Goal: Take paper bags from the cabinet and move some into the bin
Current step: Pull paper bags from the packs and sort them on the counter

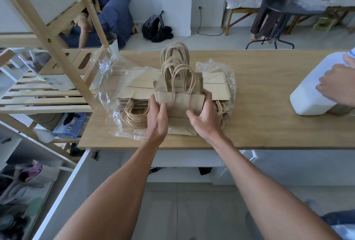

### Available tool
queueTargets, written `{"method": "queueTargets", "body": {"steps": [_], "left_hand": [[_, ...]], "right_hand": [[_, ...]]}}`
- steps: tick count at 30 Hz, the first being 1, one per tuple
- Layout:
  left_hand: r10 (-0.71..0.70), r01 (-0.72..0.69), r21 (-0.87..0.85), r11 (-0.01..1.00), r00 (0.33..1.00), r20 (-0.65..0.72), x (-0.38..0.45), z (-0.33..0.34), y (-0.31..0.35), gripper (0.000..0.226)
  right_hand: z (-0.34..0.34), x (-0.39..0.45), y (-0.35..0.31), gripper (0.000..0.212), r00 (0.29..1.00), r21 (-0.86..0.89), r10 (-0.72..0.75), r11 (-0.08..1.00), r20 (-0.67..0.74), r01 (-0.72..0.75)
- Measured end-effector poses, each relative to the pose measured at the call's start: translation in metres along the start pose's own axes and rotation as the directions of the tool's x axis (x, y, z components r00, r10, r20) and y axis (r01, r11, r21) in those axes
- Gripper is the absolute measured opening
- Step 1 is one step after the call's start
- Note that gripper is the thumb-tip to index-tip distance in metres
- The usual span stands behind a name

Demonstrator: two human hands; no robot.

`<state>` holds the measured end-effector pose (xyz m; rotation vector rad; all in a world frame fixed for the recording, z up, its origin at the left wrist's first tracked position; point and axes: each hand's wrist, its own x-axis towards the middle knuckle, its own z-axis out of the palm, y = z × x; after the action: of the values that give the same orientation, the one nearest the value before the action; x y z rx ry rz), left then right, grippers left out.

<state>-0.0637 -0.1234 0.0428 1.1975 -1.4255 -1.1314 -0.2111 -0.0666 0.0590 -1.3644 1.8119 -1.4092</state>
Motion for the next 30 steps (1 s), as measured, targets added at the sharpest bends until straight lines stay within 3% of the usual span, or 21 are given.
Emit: {"method": "queueTargets", "body": {"steps": [7,14,18,22,30], "left_hand": [[0.021,-0.032,0.12,0.992,0.995,0.093,-0.03,-0.001,-0.021,0.046],[0.125,-0.153,0.217,0.964,0.983,0.135,-0.02,-0.016,-0.027,0.04],[0.11,-0.129,0.179,0.975,0.988,0.11,-0.016,-0.033,-0.009,0.043],[0.081,-0.089,0.096,0.991,0.994,0.078,-0.017,-0.049,0.018,0.037],[0.117,-0.13,0.173,0.976,0.99,0.082,-0.03,-0.063,0.035,0.041]], "right_hand": [[0.005,-0.014,0.021,0.043,0.998,0.013,0.001,1.0,0.065,-0.002],[-0.011,-0.013,0.029,0.051,0.992,-0.064,-0.044,0.997,0.121,0.052],[-0.014,-0.002,0.012,0.049,0.985,-0.072,-0.118,0.989,0.128,0.128],[-0.005,-0.002,-0.016,0.041,0.985,-0.032,-0.149,0.988,0.085,0.152],[0.01,-0.021,-0.027,0.033,0.976,-0.134,-0.217,0.967,0.025,0.219]]}}
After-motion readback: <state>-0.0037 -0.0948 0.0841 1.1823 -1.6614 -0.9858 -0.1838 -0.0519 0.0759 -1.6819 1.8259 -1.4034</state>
